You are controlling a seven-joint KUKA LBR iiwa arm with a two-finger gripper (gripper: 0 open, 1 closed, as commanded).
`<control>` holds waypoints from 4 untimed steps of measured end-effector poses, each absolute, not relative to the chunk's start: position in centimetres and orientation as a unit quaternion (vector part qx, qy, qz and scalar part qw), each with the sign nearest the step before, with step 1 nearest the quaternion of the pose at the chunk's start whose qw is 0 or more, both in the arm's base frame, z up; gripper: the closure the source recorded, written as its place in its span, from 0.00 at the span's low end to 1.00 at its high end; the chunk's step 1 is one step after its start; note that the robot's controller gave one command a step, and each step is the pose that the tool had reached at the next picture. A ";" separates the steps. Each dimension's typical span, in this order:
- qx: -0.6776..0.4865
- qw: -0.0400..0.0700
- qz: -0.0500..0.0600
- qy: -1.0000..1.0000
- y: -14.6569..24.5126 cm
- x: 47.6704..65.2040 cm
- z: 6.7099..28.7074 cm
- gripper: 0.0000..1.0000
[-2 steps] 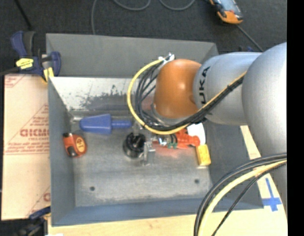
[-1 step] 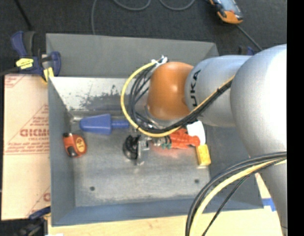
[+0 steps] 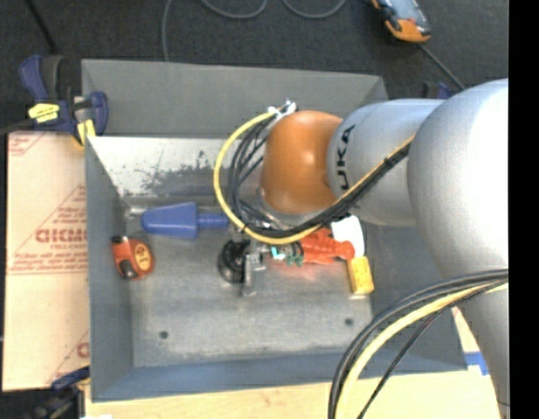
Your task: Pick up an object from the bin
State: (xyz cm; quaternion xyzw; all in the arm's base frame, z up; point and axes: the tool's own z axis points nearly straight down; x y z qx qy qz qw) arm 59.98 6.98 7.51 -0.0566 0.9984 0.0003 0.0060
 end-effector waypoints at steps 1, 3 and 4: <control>-0.056 0.006 0.001 0.998 7.0 60.0 7.6 1.00; -0.056 0.000 0.000 0.998 7.9 58.5 11.5 1.00; -0.064 -0.001 0.000 0.998 8.6 57.9 18.2 1.00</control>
Offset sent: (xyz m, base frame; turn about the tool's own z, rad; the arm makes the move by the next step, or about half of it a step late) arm 0.0000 0.0000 0.0000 0.0000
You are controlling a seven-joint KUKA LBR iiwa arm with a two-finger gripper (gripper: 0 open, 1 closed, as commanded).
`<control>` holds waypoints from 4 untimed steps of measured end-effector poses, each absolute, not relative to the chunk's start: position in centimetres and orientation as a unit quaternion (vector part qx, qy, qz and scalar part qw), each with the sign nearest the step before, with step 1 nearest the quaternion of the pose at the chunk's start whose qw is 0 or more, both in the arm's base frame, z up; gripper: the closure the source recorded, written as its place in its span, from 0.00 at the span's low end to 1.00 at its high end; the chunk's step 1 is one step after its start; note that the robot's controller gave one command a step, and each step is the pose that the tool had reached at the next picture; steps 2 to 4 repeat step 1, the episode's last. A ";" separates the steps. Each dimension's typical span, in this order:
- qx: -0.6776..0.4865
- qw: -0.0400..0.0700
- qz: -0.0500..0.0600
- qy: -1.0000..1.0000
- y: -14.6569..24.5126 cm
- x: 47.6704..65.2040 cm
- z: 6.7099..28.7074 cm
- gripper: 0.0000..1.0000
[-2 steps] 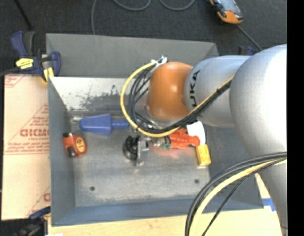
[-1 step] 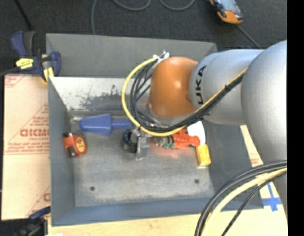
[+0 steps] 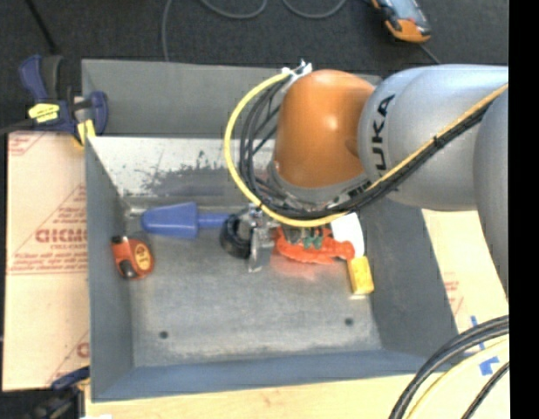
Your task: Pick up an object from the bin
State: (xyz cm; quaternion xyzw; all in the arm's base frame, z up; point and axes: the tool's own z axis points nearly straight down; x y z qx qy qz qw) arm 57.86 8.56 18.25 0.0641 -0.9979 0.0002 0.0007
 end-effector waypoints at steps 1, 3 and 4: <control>0.072 -0.004 0.000 -0.997 8.9 60.2 21.3 1.00; 0.072 -0.004 0.000 -0.997 8.9 60.2 21.3 1.00; 0.072 -0.004 0.000 -0.997 8.9 60.2 21.3 1.00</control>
Offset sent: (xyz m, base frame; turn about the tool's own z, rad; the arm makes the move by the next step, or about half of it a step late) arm -0.0010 0.0022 0.0507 -0.0137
